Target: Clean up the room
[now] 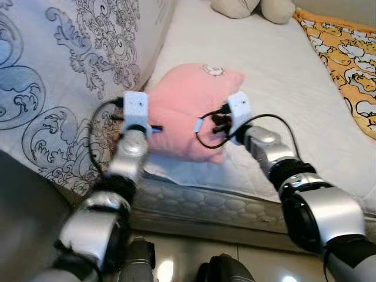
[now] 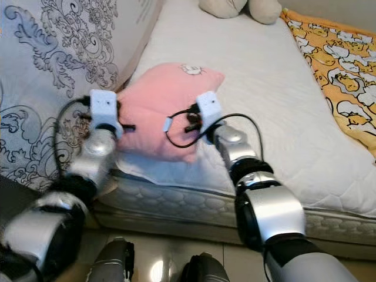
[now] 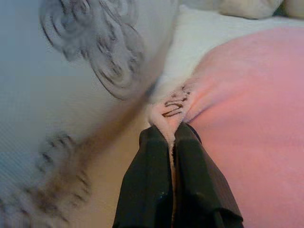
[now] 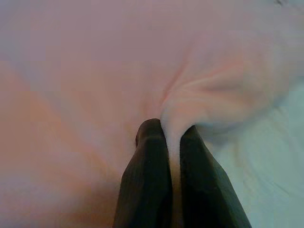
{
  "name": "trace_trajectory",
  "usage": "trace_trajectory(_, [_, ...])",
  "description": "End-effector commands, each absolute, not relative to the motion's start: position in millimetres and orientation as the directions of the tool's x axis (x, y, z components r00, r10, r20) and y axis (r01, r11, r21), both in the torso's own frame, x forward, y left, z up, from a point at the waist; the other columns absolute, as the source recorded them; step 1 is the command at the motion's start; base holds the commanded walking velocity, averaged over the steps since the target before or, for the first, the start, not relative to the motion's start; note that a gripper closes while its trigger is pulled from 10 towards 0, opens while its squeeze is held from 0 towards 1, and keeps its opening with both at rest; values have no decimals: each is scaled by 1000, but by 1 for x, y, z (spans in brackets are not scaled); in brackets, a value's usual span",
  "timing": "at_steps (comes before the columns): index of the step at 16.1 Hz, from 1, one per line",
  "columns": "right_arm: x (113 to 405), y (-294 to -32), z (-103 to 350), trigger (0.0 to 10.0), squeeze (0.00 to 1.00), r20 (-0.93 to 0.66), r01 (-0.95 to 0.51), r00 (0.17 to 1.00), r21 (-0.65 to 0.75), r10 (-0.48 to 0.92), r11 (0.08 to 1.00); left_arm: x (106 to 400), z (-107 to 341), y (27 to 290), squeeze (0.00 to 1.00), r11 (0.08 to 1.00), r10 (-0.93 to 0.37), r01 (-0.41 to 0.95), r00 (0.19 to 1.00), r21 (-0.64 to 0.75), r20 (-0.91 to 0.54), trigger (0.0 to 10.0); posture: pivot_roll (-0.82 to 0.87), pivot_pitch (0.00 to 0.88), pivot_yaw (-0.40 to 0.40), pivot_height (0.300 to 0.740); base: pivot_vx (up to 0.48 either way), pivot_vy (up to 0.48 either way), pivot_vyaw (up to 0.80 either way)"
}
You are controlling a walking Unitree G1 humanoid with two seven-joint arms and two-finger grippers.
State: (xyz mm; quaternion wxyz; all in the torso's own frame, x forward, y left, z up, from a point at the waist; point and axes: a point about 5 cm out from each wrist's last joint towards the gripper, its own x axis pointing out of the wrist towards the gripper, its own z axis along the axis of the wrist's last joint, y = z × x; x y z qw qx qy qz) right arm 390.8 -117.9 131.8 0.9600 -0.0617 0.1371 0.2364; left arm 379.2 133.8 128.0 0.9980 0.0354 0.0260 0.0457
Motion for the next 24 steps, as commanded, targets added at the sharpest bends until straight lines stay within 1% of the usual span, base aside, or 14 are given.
trace_trajectory(1, [388, -140, 122, 10000, 0, -355, -409, 863, -75, 359, 910, 375, 123, 134, 0, 992, 122, -119, 990, 44, -70, 10000, 182, 121, -134, 697, 0, 0, 0])
trace_trajectory(2, [388, -146, 121, 10000, 0, -381, -384, 866, -93, 324, 919, 370, 120, 120, 0, 997, 82, -82, 994, 3, -74, 10000, 179, 115, -134, 697, 0, 0, 0])
trace_trajectory(3, [393, -152, 130, 10000, 0, -372, -366, 882, -155, 289, 918, 364, 122, 97, 0, 999, 12, -14, 998, -38, -61, 10000, 177, 108, -133, 697, 0, 0, 0])
trace_trajectory(5, [403, -155, 155, 10000, 0, -316, -339, 913, -237, 258, 910, 354, 131, 68, 0, 994, -73, 71, 997, -79, -23, 10000, 173, 95, -136, 697, 0, 0, 0])
trace_trajectory(8, [416, -149, 197, 10000, 0, -214, -323, 940, -308, 266, 895, 349, 141, 48, 0, 988, -107, 108, 994, -108, 14, 10000, 176, 80, -145, 697, 0, 0, 0])
trace_trajectory(9, [418, -145, 204, 10000, 0, -199, -326, 941, -329, 272, 886, 349, 141, 46, 0, 988, -104, 106, 994, -112, 18, 10000, 176, 76, -147, 697, 0, 0, 0])
trace_trajectory(12, [421, -123, 220, 10000, 0, -161, -362, 932, -389, 325, 847, 351, 151, 53, 0, 995, -53, 58, 996, -79, 74, 10000, 181, 68, -152, 697, 0, 0, 0])
trace_trajectory(13, [419, -105, 218, 10000, 0, -159, -398, 917, -426, 366, 812, 368, 167, 85, 0, 999, 35, -38, 989, 19, 143, 10000, 195, 66, -162, 697, 0, 0, 0])
trace_trajectory(14, [419, -102, 217, 10000, 0, -160, -404, 914, -439, 372, 803, 375, 173, 98, 0, 996, 67, -76, 985, 50, 161, 10000, 196, 66, -163, 697, 0, 0, 0])
trace_trajectory(15, [419, -102, 217, 10000, 0, -160, -404, 914, -439, 372, 803, 375, 173, 98, 0, 996, 67, -76, 985, 50, 161, 10000, 196, 66, -163, 697, 0, 0, 0])
trace_trajectory(17, [420, -97, 223, 10000, 0, -126, -384, 920, -469, 370, 795, 398, 212, 141, 0, 979, 139, -171, 959, 112, 247, 10000, 203, 56, -166, 697, 0, 0, 0])
trace_trajectory(19, [421, -96, 236, 10000, 0, -87, -365, 924, -497, 373, 787, 404, 237, 154, 0, 971, 181, -220, 936, 98, 302, 10000, 198, 48, -164, 697, 0, 0, 0])
trace_trajectory(22, [424, -94, 255, 10000, 0, -29, -332, 925, -545, 378, 770, 403, 241, 154, 0, 966, 226, -253, 918, 43, 325, 10000, 184, 42, -160, 697, 0, 0, 0])
trace_trajectory(24, [424, -89, 270, 10000, 0, 13, -316, 919, -572, 394, 757, 393, 213, 135, 0, 974, 202, -224, 931, 37, 304, 10000, 180, 46, -164, 697, 0, 0, 0])
